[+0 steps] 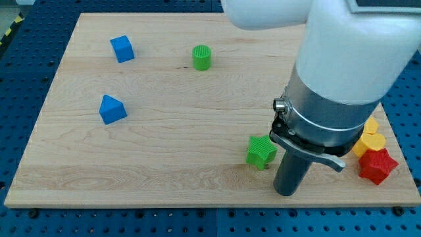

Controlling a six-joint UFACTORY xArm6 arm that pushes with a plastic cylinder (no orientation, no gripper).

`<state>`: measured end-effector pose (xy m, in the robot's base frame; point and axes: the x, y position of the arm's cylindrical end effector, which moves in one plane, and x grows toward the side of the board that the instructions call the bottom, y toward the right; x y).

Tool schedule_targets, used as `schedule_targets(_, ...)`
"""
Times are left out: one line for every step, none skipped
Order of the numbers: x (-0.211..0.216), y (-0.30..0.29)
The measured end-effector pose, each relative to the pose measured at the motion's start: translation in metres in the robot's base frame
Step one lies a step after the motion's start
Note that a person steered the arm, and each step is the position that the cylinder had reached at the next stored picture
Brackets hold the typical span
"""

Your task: Push the green star into the red star

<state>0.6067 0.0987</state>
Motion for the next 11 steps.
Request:
schedule_targets(-0.009,-0.063)
schedule_targets(-0.04,-0.078)
schedule_targets(-0.046,-0.043)
schedule_targets(-0.046,-0.001)
schedule_targets(-0.065,-0.009)
schedule_targets(-0.083,-0.002)
schedule_targets(-0.062,0.058)
schedule_targets(-0.051,0.088)
schedule_targets(-0.059,0.054)
schedule_targets(-0.044,0.03)
schedule_targets(-0.009,0.03)
